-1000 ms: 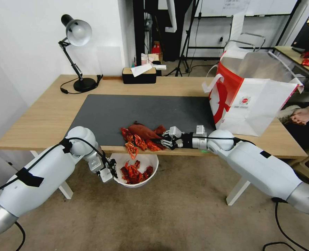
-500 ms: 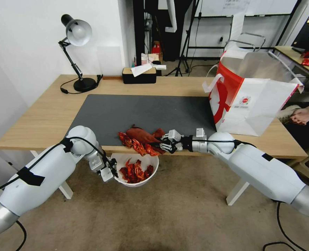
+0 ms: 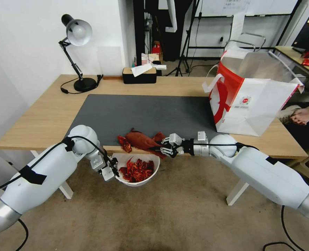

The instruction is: Sweep shrimp from table into container with towel, then put container into takeout bag.

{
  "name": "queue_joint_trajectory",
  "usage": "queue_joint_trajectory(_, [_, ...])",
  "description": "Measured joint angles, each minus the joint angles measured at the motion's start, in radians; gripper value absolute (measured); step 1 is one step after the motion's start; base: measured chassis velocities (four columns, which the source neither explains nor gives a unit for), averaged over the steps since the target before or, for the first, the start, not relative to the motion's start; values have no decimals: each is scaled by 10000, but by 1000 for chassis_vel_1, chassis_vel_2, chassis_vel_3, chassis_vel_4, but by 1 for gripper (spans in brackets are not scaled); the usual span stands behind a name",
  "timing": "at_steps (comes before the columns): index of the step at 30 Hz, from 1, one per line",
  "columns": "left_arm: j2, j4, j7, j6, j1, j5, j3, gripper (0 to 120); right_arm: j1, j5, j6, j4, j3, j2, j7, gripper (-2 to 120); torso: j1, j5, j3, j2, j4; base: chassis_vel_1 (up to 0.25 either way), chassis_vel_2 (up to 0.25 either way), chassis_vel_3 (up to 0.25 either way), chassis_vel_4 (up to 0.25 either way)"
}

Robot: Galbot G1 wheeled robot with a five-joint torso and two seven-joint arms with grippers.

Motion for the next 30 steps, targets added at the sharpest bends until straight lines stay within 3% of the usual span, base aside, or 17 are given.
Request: queue_joint_trajectory(30, [135, -17, -2, -51, 95, -5, -36, 0, -468, 114, -54, 776, 387, -354, 22, 8, 0, -1, -1, 0, 0, 0, 0, 0, 0])
